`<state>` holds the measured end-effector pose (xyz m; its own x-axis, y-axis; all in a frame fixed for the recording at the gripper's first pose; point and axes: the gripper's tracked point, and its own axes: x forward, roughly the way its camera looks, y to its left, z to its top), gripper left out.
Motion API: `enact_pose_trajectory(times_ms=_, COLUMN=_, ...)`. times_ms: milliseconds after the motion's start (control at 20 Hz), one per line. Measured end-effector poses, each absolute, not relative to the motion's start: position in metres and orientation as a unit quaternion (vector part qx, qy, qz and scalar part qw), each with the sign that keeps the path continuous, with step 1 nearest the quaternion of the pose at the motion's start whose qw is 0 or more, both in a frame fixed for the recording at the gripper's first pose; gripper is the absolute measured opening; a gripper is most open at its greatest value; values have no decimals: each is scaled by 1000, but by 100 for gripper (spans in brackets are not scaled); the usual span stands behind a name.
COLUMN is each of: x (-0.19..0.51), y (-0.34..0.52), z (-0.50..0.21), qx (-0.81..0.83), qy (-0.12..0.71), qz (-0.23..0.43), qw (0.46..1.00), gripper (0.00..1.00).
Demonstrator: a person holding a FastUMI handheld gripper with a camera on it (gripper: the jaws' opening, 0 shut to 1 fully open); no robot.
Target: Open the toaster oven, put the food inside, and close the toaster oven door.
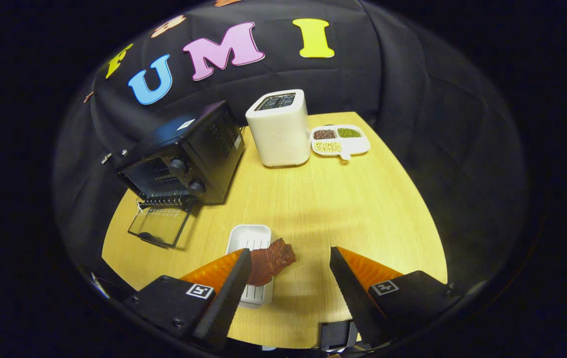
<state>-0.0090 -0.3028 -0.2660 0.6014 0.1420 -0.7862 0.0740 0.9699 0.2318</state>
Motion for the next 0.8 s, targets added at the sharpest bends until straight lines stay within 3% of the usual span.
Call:
enact_pose_trajectory(times_ms=200, x=5, y=-293, z=-279, qx=163, qy=460, qz=45, qw=872, gripper=96)
enact_pose_trajectory(times_ms=300, x=6, y=-288, z=-291, qx=178, qy=474, qz=52, qw=861, gripper=89)
enact_pose_trajectory(times_ms=500, x=7, y=-279, z=-304, qx=223, qy=493, qz=64, qw=839, gripper=69)
enact_pose_trajectory(times_ms=550, x=7, y=-277, z=-303, qx=241, qy=497, qz=61, qw=832, gripper=53)
enact_pose_trajectory(times_ms=650, x=7, y=-273, z=-300, qx=272, qy=504, qz=56, qw=818, gripper=40)
enact_pose_trajectory(times_ms=800, x=12, y=-269, z=-295, qx=319, qy=496, qz=55, qw=806, gripper=29)
